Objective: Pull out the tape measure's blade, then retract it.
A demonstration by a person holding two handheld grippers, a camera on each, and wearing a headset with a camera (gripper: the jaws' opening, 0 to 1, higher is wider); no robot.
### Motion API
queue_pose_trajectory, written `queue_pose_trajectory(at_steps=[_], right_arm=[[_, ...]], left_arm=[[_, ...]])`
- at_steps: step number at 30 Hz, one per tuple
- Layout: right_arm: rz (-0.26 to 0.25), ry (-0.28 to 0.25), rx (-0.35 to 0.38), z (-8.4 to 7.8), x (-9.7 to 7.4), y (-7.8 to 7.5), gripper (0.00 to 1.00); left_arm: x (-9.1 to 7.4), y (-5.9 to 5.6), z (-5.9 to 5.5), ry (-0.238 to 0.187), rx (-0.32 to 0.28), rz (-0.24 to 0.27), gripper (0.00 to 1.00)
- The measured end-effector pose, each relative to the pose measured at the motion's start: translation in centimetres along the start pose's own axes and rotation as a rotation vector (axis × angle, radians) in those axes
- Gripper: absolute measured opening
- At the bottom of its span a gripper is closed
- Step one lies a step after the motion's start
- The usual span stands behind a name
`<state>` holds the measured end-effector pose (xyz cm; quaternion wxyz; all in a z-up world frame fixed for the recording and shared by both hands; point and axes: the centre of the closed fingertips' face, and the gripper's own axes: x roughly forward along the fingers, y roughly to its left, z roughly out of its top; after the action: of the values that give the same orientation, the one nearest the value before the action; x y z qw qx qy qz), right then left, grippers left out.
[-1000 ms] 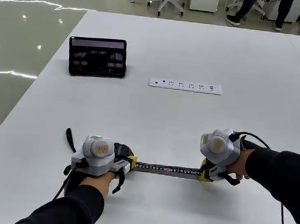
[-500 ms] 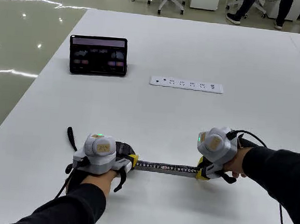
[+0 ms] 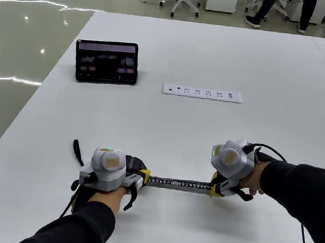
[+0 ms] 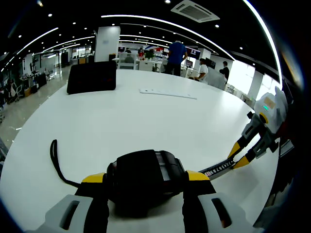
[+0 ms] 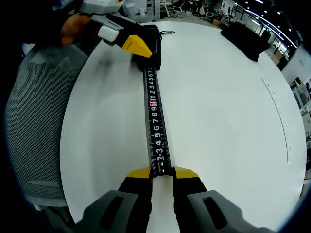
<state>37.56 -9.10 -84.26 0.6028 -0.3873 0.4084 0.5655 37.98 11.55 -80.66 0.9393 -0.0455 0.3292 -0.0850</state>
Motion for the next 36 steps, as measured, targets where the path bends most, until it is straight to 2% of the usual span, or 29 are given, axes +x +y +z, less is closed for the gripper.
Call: queue_pose_trajectory(at_steps=[36], right_arm=[[0.001, -0.034, 0.016, 1.8, 0.8, 0.2, 0.11]], left_arm=[[0.0, 0.0, 0.1, 0.005, -0.004, -0.004, 0.57]])
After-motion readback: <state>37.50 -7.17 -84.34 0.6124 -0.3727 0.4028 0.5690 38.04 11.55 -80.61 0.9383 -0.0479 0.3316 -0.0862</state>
